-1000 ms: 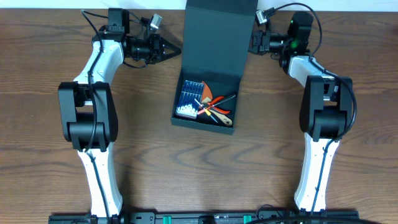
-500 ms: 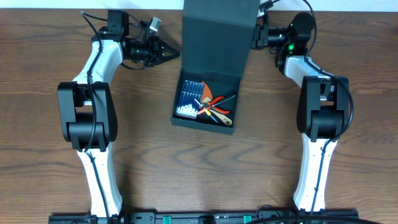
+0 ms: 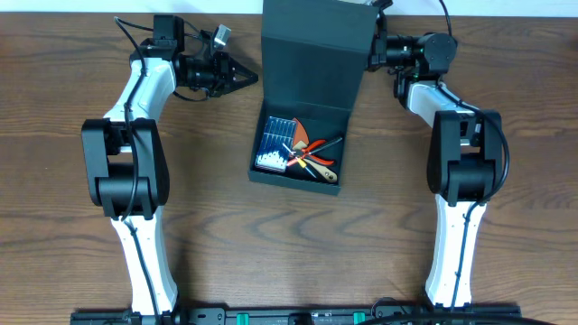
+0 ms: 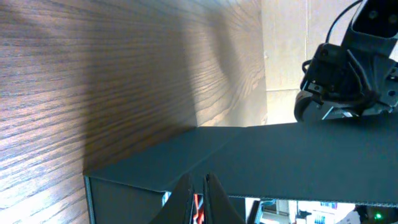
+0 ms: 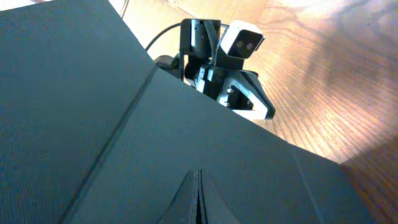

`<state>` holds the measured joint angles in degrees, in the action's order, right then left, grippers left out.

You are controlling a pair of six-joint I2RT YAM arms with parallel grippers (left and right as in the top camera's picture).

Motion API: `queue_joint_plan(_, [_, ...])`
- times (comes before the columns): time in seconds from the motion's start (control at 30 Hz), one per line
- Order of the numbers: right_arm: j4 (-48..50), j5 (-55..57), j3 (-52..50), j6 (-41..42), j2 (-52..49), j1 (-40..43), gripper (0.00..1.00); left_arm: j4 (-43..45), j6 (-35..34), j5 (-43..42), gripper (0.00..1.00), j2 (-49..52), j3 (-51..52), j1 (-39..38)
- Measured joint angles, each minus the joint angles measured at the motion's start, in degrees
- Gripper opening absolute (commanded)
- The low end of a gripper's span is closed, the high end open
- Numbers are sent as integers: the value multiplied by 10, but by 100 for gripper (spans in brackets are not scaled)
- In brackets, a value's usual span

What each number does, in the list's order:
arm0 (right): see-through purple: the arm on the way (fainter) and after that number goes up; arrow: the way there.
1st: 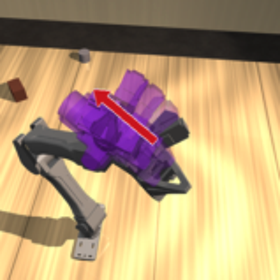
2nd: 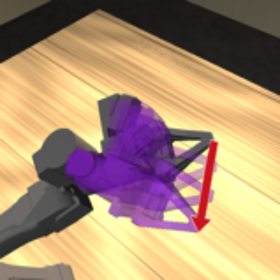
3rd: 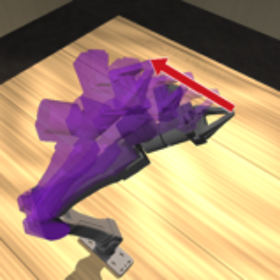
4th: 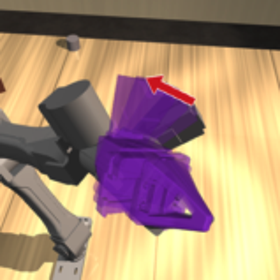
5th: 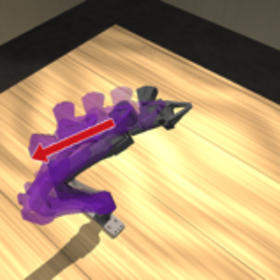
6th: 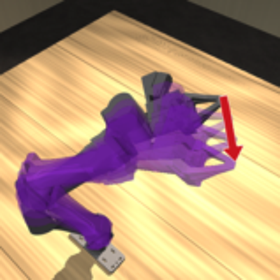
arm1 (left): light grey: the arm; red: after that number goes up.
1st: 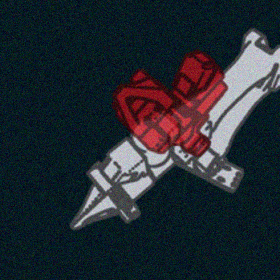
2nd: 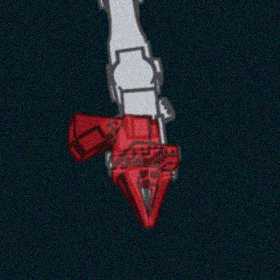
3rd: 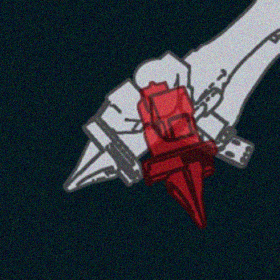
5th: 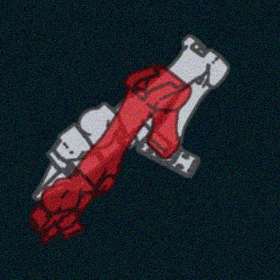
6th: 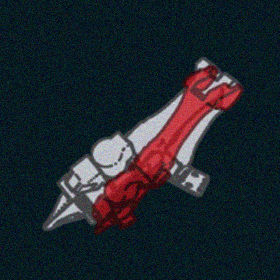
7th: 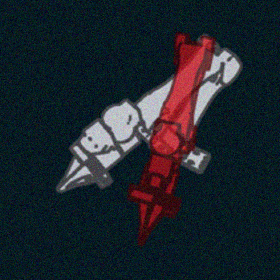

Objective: Pack container
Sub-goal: 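Push the lid forward with both grippers to tilt it closed, then release the lid and let it drop shut on the box, then press down on the closed lid with the left gripper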

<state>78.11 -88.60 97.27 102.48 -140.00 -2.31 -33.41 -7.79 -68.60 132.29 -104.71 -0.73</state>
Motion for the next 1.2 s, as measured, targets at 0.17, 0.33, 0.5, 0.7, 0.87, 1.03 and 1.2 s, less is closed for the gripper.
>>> queue_joint_plan(0.17, [0,0,0,12,0,-19,1,0,-2,0,6,-3,0,1])
queue_joint_plan(0.33, [0,0,0,17,0,-44,1,0,-2,0,6,-24,0,2])
queue_joint_plan(0.5, [2,0,0,25,3,-60,1,0,-2,3,6,-65,0,2])
queue_joint_plan(0.7, [4,0,0,27,17,-54,1,0,-2,22,6,-95,0,2])
queue_joint_plan(0.87, [3,0,0,30,21,-32,10,-9,-5,31,6,-96,0,2])
queue_joint_plan(1.03, [-30,0,0,31,21,3,11,-15,-34,42,6,-96,0,2])
queue_joint_plan(1.2, [-48,0,0,35,21,42,20,-85,-60,105,6,-96,-1,-3])
